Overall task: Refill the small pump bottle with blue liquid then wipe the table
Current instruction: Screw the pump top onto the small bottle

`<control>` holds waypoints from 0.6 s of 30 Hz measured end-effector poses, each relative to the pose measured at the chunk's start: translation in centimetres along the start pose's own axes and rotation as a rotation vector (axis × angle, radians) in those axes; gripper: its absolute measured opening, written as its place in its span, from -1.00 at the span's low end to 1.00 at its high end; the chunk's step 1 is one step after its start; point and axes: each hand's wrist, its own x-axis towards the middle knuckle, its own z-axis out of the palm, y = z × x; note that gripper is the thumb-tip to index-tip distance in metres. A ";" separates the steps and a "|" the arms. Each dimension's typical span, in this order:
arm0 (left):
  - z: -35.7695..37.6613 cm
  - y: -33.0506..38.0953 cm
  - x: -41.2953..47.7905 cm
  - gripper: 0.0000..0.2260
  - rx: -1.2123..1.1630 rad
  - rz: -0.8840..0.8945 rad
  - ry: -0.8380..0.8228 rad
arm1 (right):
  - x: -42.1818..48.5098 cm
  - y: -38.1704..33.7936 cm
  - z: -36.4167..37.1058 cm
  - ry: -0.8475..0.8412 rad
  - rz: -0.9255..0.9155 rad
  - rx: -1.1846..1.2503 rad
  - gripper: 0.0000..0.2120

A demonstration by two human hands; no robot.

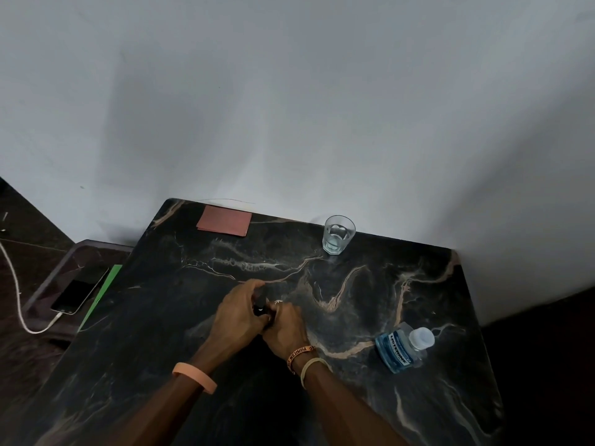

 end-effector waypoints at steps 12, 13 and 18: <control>0.2 -0.1 0.0 -0.47 0.021 -0.008 0.033 | 0.0 0.1 0.0 -0.003 0.031 -0.019 -0.85; 0.1 -0.1 0.0 -0.46 0.012 0.005 0.023 | 0.1 0.1 0.0 0.000 0.040 -0.037 -0.89; 0.1 0.1 -0.2 -0.42 -0.006 0.001 0.025 | 0.1 0.3 0.1 0.043 0.017 -0.062 -0.86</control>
